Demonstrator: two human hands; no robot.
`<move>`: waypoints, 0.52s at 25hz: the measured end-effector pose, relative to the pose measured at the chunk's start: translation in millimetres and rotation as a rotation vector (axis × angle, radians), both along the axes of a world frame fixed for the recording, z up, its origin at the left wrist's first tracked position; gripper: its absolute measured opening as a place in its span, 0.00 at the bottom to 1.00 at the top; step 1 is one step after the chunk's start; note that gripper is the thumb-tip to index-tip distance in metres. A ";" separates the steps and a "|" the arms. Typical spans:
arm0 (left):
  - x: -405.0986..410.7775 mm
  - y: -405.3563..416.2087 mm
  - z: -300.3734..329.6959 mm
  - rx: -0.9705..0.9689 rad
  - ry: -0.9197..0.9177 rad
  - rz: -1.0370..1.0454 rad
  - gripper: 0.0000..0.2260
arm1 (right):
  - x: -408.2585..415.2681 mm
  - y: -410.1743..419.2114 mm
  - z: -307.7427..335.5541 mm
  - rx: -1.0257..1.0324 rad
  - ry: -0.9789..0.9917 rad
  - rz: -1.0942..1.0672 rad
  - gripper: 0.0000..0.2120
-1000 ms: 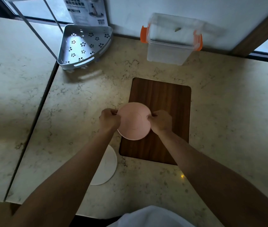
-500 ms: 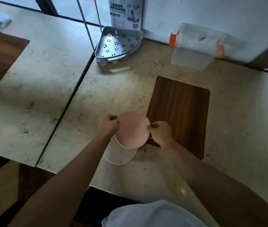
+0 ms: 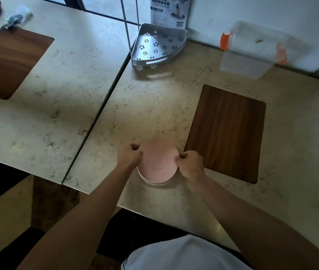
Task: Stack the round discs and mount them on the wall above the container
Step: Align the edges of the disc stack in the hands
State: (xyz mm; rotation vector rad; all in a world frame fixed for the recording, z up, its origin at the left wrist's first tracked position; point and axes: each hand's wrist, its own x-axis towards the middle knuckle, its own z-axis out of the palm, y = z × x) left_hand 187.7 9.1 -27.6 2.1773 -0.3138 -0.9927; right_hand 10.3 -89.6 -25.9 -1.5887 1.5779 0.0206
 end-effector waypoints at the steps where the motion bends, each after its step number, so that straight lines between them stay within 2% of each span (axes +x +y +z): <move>1: -0.2 0.9 -1.1 -0.002 -0.009 -0.012 0.10 | -0.4 1.4 0.3 -0.009 0.002 -0.014 0.10; 10: -0.2 3.7 -6.1 0.033 -0.120 -0.144 0.10 | -3.0 10.3 1.2 -0.066 0.048 -0.027 0.09; 13: -4.1 3.5 -6.5 0.043 -0.231 -0.245 0.08 | -3.6 13.1 2.7 -0.090 0.085 -0.016 0.09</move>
